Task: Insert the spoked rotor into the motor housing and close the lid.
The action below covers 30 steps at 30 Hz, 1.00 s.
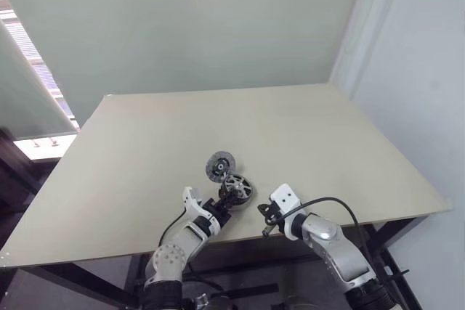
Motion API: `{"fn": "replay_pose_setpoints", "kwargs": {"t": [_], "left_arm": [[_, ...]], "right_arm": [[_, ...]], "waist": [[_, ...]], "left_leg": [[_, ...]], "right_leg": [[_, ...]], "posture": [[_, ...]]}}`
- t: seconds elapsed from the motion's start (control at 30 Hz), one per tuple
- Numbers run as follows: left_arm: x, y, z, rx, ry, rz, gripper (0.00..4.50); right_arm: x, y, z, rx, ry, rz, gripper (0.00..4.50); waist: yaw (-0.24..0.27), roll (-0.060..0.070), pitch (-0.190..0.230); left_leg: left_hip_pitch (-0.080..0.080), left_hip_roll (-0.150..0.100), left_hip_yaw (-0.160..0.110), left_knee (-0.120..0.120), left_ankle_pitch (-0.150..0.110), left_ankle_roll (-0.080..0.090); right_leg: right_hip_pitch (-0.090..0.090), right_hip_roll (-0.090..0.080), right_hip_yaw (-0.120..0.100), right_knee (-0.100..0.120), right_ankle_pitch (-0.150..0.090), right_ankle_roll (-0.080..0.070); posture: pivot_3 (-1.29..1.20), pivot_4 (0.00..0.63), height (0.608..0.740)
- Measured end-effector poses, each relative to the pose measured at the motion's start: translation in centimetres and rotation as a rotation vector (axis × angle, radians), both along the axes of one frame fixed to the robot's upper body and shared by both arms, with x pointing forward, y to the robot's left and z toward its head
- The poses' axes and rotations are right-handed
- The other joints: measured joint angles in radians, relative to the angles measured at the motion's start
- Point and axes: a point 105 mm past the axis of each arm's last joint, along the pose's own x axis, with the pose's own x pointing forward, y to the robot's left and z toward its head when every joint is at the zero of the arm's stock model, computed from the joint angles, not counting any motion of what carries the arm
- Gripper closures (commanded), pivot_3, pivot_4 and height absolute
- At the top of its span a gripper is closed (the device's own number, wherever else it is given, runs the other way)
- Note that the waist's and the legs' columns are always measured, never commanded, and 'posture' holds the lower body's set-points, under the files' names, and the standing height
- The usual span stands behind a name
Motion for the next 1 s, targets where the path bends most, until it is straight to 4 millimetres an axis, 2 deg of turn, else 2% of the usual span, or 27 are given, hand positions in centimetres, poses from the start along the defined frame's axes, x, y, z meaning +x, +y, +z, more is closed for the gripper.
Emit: {"fn": "replay_pose_setpoints", "kwargs": {"t": [0.17,0.3,0.47,0.7,0.83,1.0], "left_arm": [[0.1,-0.1,-0.1,0.011,0.0,-0.005,4.21],[0.2,0.1,-0.8,0.044,0.032,0.003,2.89],[0.5,-0.2,0.0,0.059,-0.003,-0.006,1.18],[-0.9,1.5,1.1,0.178,-0.015,-0.063,1.18],[-1.5,2.5,2.9,0.301,-0.053,-0.111,1.18],[-2.6,2.8,5.2,0.408,-0.108,-0.196,1.18]], "right_arm": [[0.0,-0.1,-0.1,-0.003,0.007,-0.002,4.5],[0.0,-0.1,-0.1,-0.003,0.008,-0.003,4.5],[-0.1,0.0,-0.1,-0.002,0.009,-0.003,4.5],[0.0,-0.3,-0.1,-0.006,0.008,-0.01,4.5],[0.0,-0.2,-0.1,-0.003,0.008,-0.009,4.5],[0.0,-0.2,-0.1,-0.001,0.009,-0.008,4.5]], "waist": [[0.0,0.0,0.0],[0.0,0.0,0.0],[0.0,0.001,-0.001],[-0.009,0.001,-0.001],[-0.008,0.001,-0.001],[-0.009,0.001,-0.001]], "left_leg": [[0.0,0.0,0.0,0.001,0.001,0.001],[0.0,0.0,0.0,0.001,0.001,0.001],[0.002,0.0,0.0,0.001,0.001,0.001],[0.001,0.0,0.0,0.001,0.001,0.001],[0.0,-0.001,0.0,-0.001,0.001,0.001],[0.0,-0.001,0.0,-0.001,0.001,0.001]], "right_leg": [[0.0,0.0,0.0,0.0,0.0,0.0],[0.001,0.0,0.0,0.0,0.0,0.0],[0.002,0.0,0.001,0.0,0.0,0.0],[0.0,0.001,0.002,0.001,0.001,0.0],[-0.001,0.0,0.004,0.001,0.001,0.0],[-0.001,0.001,0.004,0.001,0.001,0.0]], "posture": [[0.0,0.0,0.74],[0.0,0.0,0.74],[0.0,0.0,0.74],[0.0,0.0,0.74],[0.0,0.0,0.74],[0.0,0.0,0.74]]}}
